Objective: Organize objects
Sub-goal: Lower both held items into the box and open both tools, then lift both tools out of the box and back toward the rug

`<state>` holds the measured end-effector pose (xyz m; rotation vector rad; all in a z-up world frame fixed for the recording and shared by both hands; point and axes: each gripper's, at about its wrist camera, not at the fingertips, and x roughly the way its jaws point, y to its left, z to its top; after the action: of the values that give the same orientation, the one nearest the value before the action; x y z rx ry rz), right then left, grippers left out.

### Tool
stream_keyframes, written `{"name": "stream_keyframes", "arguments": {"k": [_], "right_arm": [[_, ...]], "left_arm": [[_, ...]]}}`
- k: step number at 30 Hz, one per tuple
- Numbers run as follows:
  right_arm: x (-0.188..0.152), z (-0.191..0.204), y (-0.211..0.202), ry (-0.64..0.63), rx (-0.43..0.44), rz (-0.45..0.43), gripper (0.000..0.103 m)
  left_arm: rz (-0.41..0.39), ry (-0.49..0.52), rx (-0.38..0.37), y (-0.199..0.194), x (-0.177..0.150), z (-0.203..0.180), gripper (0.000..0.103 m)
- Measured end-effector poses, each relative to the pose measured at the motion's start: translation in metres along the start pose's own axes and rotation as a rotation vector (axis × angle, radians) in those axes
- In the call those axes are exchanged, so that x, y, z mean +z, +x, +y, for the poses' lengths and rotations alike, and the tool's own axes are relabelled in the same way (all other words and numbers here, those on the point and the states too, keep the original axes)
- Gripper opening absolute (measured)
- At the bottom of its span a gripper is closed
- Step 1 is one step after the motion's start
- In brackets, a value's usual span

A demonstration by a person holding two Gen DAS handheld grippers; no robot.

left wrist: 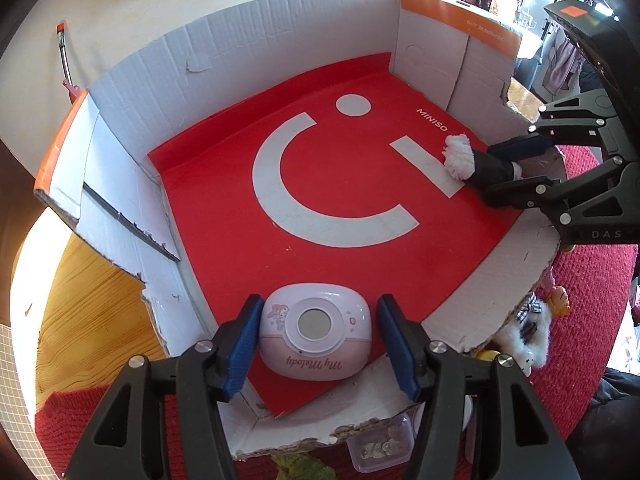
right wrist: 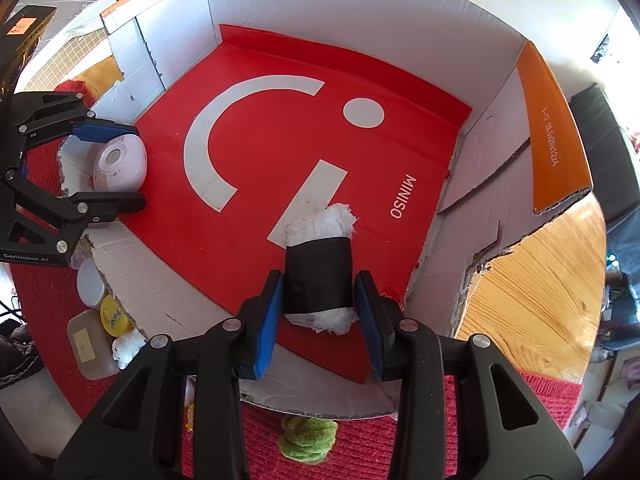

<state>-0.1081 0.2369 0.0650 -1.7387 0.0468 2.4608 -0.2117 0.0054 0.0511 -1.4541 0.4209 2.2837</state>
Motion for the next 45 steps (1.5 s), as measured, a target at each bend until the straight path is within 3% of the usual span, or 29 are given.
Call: {"name": "stream_keyframes", "arguments": {"k": [11,18,25,33,36,45], "right_arm": [[-0.003,-0.007,-0.011,0.002,-0.006,-0.003,0.04],[-0.009,-0.014,-0.028,0.004,-0.009,-0.018,0.051],[-0.018,-0.026,-0.05,0.03,-0.016,-0.043,0.053],[-0.01,-0.02,-0.055,0.068,-0.011,-0.103,0.058],[0.013,0.005,-0.023,0.079,-0.007,-0.128,0.061],[0.0,0.014,-0.055,0.126,-0.002,-0.246,0.069]], "left_arm": [[-0.004,-0.005,-0.004,-0.001,0.0,0.0,0.064],[-0.006,-0.017,-0.01,-0.003,-0.001,0.0,0.064],[-0.016,-0.049,-0.033,-0.013,-0.006,0.003,0.065],[-0.036,-0.123,-0.069,-0.008,-0.003,0.012,0.069],[-0.052,-0.144,-0.069,-0.014,-0.005,0.015,0.069],[-0.148,-0.21,-0.07,-0.044,-0.016,0.021,0.072]]}}
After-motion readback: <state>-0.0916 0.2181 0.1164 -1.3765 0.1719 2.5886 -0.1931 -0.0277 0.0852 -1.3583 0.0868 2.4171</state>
